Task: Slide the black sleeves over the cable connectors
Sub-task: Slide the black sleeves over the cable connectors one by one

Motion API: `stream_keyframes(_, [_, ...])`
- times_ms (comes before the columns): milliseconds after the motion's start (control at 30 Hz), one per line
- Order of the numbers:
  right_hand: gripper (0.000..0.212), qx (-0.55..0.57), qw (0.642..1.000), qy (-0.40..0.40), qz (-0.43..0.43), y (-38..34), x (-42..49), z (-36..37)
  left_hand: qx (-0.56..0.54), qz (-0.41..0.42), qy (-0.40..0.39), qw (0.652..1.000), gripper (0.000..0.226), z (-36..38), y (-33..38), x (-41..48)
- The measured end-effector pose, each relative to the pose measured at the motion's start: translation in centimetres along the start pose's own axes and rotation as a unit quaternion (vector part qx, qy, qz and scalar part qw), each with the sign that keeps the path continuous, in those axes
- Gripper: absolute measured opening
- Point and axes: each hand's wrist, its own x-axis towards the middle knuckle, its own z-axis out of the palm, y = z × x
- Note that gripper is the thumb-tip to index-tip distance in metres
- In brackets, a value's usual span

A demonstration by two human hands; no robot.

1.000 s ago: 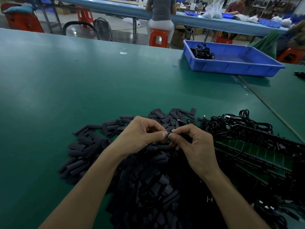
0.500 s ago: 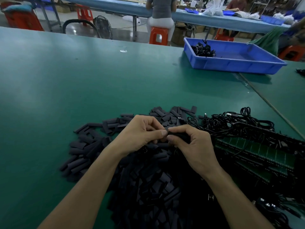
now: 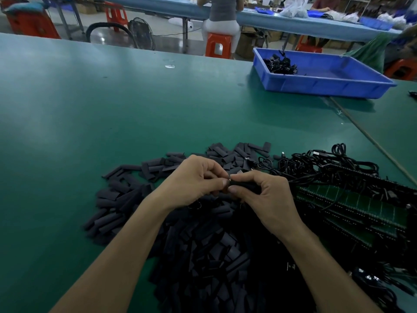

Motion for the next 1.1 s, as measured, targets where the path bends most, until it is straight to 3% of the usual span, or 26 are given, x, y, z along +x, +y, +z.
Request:
stream_keyframes(200, [0.028,-0.015,0.999,0.038,-0.011,-0.2,0.1,0.2,-0.007,0.005,-0.005,1.0,0.014,0.2,0.2,0.1])
stream_keyframes(333, [0.041,0.0,0.99,0.136,0.024,-0.3,0.3,0.2,-0.041,0.006,0.01,0.999,0.006,0.4,0.3,0.1])
stream_keyframes(467, [0.028,0.027,0.975,0.216,0.044,-0.2,0.4,0.8,-0.041,0.017,0.04,0.998,0.008,0.5,0.4,0.1])
stream_keyframes(767, [0.032,0.11,0.972,0.197,0.071,0.0,0.7,1.1,-0.008,0.033,0.074,0.997,0.012,0.9,0.6,0.2])
stream_keyframes(1100, [0.031,0.096,0.98,0.157,0.07,-0.1,0.6,1.0,0.013,0.038,0.07,0.997,0.02,1.6,0.2,0.1])
